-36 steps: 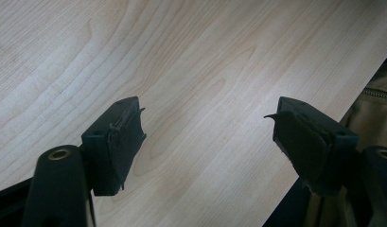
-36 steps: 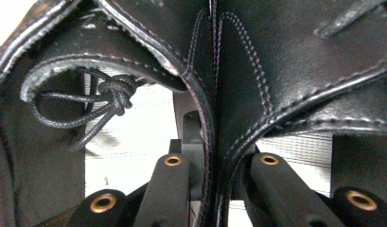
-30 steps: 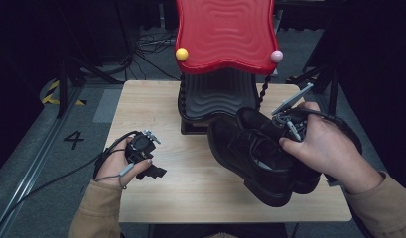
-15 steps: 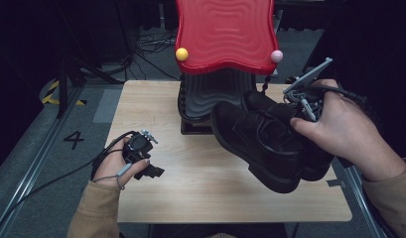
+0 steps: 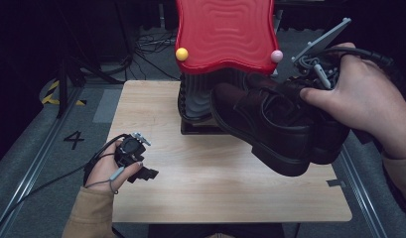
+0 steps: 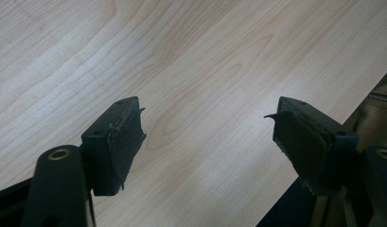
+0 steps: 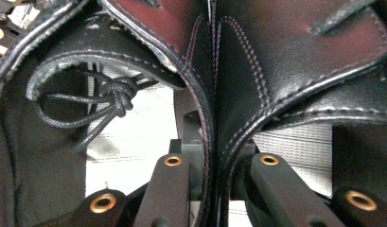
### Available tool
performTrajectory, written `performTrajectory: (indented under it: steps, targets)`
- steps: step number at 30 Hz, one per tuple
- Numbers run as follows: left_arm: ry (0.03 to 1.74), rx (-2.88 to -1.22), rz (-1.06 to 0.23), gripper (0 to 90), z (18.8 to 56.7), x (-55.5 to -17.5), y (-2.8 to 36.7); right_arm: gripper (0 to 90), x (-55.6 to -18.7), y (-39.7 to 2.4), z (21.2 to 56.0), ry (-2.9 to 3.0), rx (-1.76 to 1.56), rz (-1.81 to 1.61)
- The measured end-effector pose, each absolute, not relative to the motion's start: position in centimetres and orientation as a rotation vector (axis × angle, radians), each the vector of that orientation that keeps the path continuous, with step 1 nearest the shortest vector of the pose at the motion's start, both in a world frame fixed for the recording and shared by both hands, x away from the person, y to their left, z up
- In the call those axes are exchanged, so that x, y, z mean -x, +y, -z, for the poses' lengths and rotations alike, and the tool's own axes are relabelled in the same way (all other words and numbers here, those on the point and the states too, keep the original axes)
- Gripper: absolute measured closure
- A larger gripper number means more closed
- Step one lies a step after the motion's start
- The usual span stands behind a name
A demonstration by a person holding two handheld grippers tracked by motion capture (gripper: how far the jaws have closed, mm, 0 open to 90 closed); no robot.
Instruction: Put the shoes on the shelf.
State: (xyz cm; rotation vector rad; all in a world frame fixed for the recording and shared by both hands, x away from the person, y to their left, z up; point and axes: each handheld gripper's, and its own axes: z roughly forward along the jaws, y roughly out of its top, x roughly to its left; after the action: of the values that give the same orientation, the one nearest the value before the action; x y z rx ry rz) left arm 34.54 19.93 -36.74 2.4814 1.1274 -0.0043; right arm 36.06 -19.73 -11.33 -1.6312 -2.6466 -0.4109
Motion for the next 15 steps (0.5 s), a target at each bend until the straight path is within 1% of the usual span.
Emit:
performTrajectory:
  steps: [8, 15]
  targets:
    - [1.16, -2.461, 0.001, 25.2, 36.7, -33.8, 20.8, 82.2, -35.9, -19.3, 8.3, -2.638, 1.614, 0.437]
    - [1.181, -2.445, -0.003, 25.2, 36.6, -33.3, 21.5, 82.2, -36.8, -18.8, 5.4, -2.629, 1.655, 0.512]
